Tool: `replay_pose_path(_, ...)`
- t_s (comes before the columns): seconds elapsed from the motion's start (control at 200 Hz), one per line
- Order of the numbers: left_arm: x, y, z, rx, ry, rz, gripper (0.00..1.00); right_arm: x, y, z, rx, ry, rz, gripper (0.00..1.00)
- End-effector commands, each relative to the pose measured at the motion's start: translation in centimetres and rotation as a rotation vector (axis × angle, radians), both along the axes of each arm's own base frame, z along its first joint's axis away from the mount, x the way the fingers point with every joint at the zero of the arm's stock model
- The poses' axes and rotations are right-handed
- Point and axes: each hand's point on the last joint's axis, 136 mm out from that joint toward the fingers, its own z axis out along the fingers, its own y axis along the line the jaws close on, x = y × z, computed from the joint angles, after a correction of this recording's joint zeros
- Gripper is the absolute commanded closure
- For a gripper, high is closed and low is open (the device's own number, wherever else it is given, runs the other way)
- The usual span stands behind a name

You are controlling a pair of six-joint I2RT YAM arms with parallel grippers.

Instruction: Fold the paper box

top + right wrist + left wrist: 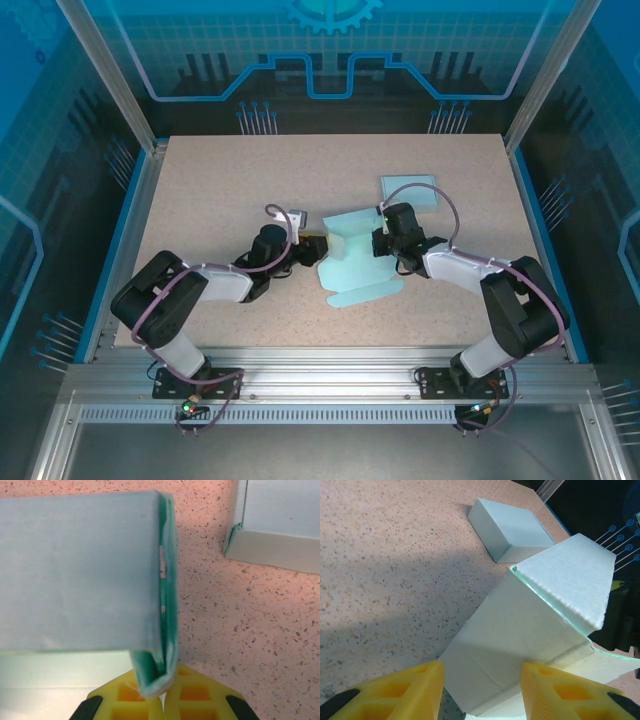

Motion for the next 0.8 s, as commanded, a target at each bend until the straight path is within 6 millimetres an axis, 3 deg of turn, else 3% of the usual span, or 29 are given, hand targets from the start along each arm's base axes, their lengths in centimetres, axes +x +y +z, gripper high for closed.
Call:
replay_pose_path(0.0,0.0,-0.5,1.0,0.086,-0.069,-0.032,0.54,0.7,1.4,1.2,0.044,-0.026,0.03,1.0)
replay_pose_path(0.26,-0.8,0.8,0.5,0.191,-0.066,-0.031,0.53,0.7,1.5,1.2,0.045,-0.024,0.032,1.0)
replay_pose_path(0.795,-1.1,1.0,-0.1,0.267,-0.065,-0.062,0.46,0.7,1.9,0.8,0.053,-0.003,0.045,1.0)
